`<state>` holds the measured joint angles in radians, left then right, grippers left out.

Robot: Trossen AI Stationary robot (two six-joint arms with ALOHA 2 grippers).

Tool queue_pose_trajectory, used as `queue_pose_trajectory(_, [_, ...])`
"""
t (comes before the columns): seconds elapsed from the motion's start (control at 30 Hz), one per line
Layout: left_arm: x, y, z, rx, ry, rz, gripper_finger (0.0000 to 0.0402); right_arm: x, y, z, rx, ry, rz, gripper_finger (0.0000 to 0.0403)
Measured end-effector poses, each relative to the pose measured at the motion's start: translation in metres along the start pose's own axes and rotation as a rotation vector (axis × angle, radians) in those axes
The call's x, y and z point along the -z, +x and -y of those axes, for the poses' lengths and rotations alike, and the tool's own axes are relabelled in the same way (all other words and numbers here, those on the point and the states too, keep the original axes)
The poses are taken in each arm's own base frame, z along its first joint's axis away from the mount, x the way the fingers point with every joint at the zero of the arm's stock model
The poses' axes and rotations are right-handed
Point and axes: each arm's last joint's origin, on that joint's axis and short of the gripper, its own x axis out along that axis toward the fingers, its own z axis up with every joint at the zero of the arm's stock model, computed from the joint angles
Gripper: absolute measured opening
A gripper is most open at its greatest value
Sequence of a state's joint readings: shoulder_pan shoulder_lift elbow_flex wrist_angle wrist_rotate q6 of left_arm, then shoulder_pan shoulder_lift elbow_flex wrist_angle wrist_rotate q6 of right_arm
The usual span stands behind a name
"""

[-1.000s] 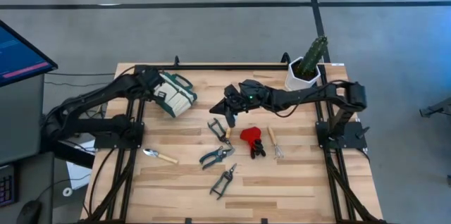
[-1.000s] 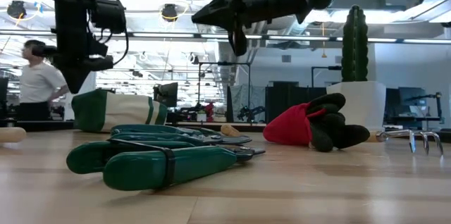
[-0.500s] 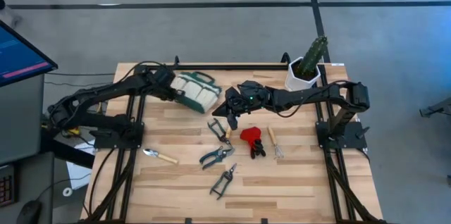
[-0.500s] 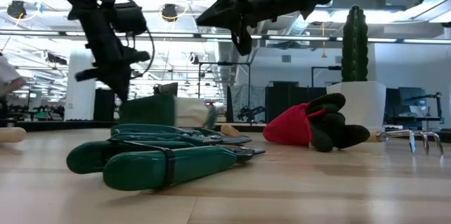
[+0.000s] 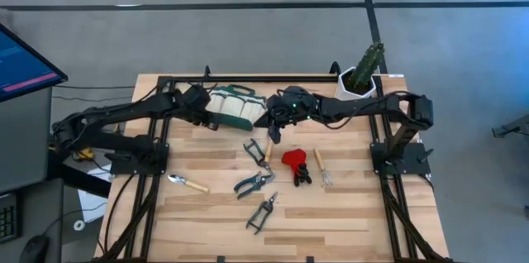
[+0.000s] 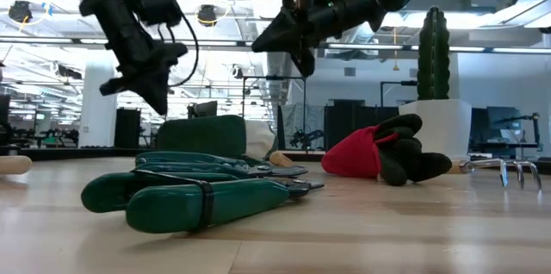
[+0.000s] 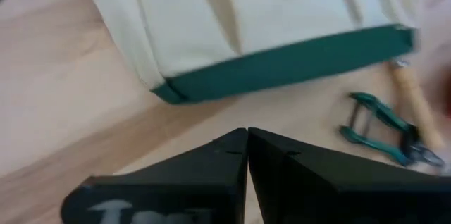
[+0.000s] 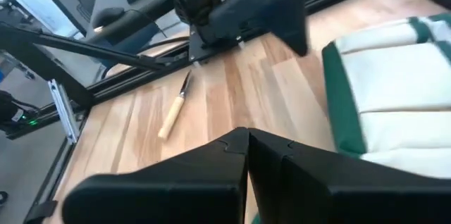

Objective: Pick & Place Garden tools in Gardening bag
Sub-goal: Prepare the brown gardening bag

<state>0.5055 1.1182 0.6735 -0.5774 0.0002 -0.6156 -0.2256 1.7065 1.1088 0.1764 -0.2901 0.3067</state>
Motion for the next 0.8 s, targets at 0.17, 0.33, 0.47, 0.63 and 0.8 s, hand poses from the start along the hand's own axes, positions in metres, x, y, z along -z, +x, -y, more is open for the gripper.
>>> queue_pose_trajectory(0.17, [0.009, -0.024, 0.004, 0.063, 0.019, 0.042, 0.0002, -0.004, -0.006, 0.020, 0.051, 0.013, 0.001, 0.0000])
queue_pose_trajectory(0.33, [0.017, -0.045, 0.010, 0.152, 0.063, 0.105, 0.0002, -0.004, -0.010, 0.035, 0.067, -0.004, -0.024, 0.0032])
queue_pose_trajectory(0.47, [0.022, -0.056, 0.013, 0.204, 0.092, 0.133, 0.0002, -0.002, -0.010, 0.045, 0.038, -0.008, -0.052, 0.0095])
queue_pose_trajectory(0.63, [0.028, -0.062, 0.017, 0.244, 0.128, 0.137, 0.0002, 0.011, -0.001, 0.063, 0.037, -0.031, -0.108, 0.0181])
queue_pose_trajectory(0.8, [0.033, -0.062, 0.022, 0.270, 0.162, 0.124, 0.0002, 0.011, 0.001, 0.091, -0.078, 0.108, -0.150, 0.0211])
